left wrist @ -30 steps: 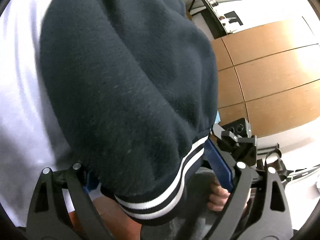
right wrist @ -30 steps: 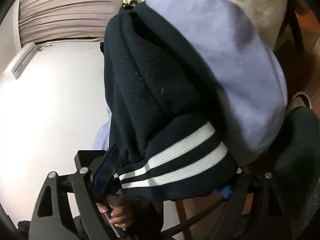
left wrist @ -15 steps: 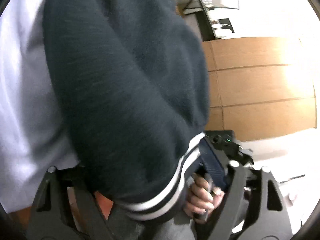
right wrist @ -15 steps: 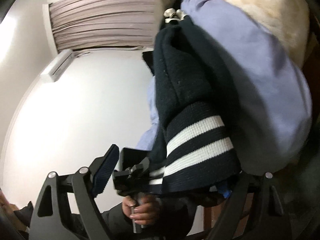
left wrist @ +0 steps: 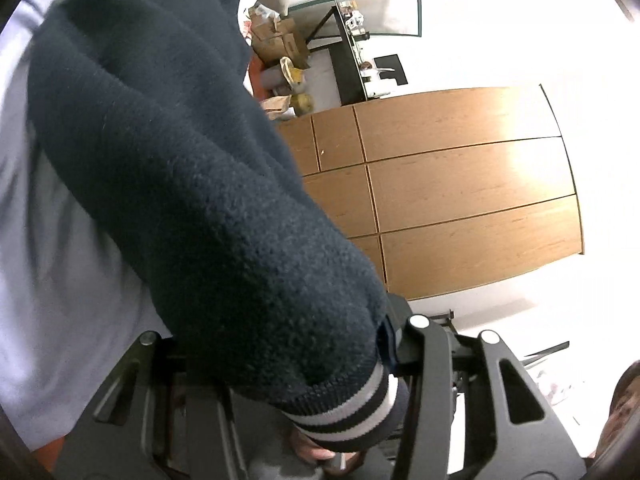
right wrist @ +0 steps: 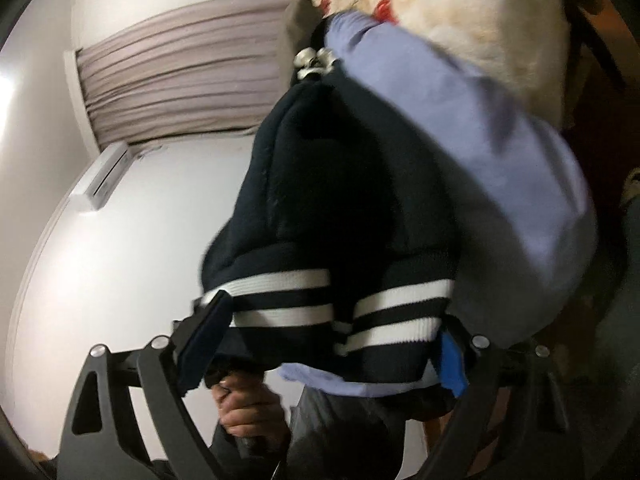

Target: Fold large clothes

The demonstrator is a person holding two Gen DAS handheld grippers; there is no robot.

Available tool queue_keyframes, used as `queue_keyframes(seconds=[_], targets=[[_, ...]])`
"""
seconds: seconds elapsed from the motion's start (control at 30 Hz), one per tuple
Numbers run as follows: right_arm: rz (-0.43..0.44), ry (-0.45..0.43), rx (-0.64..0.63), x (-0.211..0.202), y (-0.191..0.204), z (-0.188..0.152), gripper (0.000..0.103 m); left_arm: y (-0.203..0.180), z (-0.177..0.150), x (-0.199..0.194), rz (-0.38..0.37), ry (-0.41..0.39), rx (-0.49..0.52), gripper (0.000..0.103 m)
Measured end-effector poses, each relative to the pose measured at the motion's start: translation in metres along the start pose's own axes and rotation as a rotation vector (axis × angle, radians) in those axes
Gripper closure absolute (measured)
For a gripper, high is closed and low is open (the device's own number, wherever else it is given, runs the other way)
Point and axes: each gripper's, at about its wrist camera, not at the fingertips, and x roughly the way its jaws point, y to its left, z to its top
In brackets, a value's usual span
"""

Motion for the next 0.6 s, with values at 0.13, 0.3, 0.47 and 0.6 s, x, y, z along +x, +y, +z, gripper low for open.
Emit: queue_keyframes(seconds=[0.13, 0.3, 0.47, 0.6], targets=[[0.008, -0.004, 0.025, -0.004, -0.013, 0.000, 0.015, 0.002, -0.001, -0.014, -0.049, -0.026, -0.022, 0.059], [0.052, 0.067, 0.067, 0.025, -0.015, 0.007, 0.015, 0.008, -0.002, -0.022, -0.055, -0.014, -0.022, 0.059], [0.258, 0.071, 0.047, 0.016, -0.004, 0.008, 0.013, 0.018, -0.013, -0.017, -0.009, 0.015, -0.008, 0.059], [0.208, 0.075, 0.045, 0.013, -0.005, 0.005, 0.010, 0.026, -0.026, -0.013, 0.154, 0.080, 0.049, 0.059]])
